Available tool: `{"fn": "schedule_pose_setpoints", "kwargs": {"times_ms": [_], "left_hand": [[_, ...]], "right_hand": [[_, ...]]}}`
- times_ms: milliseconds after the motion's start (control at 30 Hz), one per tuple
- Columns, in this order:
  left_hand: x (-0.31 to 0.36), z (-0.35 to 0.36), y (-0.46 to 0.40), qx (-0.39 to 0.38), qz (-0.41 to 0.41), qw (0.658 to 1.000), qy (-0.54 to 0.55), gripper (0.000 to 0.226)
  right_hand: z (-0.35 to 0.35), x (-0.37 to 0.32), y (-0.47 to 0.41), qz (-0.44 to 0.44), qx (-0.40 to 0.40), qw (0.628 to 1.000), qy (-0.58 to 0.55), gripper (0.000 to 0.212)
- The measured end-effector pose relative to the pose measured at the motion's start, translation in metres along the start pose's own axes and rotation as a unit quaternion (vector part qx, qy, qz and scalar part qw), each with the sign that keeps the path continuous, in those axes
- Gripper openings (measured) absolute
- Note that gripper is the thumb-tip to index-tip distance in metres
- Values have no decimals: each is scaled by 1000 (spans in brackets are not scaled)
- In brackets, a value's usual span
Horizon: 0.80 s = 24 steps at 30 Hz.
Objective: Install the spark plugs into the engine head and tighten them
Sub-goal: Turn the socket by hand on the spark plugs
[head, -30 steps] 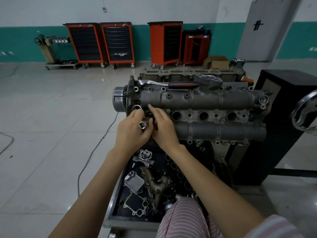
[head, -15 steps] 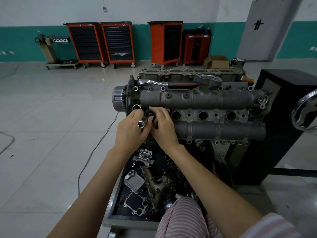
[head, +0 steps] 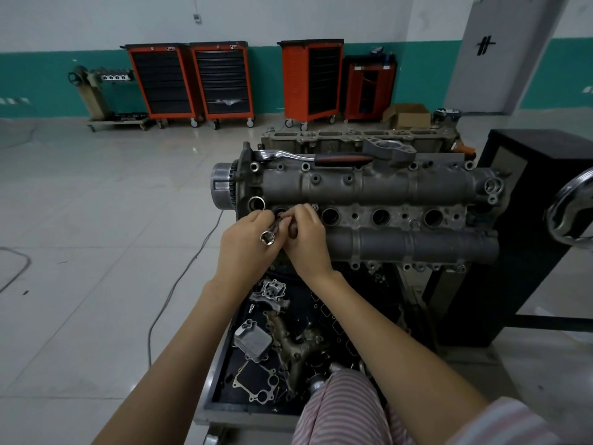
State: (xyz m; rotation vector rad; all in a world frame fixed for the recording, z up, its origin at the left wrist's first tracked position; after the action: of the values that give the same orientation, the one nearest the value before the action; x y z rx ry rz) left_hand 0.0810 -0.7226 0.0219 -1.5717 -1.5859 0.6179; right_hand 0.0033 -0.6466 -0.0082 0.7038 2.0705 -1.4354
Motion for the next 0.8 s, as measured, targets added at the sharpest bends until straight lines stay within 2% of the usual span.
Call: {"fn": "schedule_pose_setpoints", "kwargs": {"times_ms": [100,167,300,433,567,700,800], "left_hand": [[-2,1,2,-9,10,1000,8,26],[-3,1,2,-18,5,1000,17,22],[-4,1,2,-22,-26,999,31,31],[-2,1,-3,-20,-40,999,16,41],[2,0,-2,-22,-2,1000,-1,35],[0,1,1,-29,4,1000,1,24],[-2,3,2,-25,-20,999,7,24]], "right_hand": [[1,-3,3,-36,-48,998,24,40],[1,-5,3,-57,-69,995,35,49],[2,-3,1,-51,-57,997,24,29],[1,0,-2,-5,-3,1000,-2,6],[0,0,-1,-6,4,1000,3,7],[1,-3,2,-48,-56,997,35,41],[4,-3,2,-67,-80,993,62,40]]}}
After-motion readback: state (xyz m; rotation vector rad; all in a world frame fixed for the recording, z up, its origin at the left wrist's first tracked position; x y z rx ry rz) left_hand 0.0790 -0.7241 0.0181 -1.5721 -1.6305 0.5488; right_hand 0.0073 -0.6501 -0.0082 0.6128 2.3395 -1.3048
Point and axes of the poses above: each hand's wrist, its own y-axis away from the middle knuckle, its own z-axis out of the palm, x = y × z, the point moved 6 cm from there along -y, towards the middle knuckle, and after that the axes turned 2 degrees about z, right-handed, at the moved point
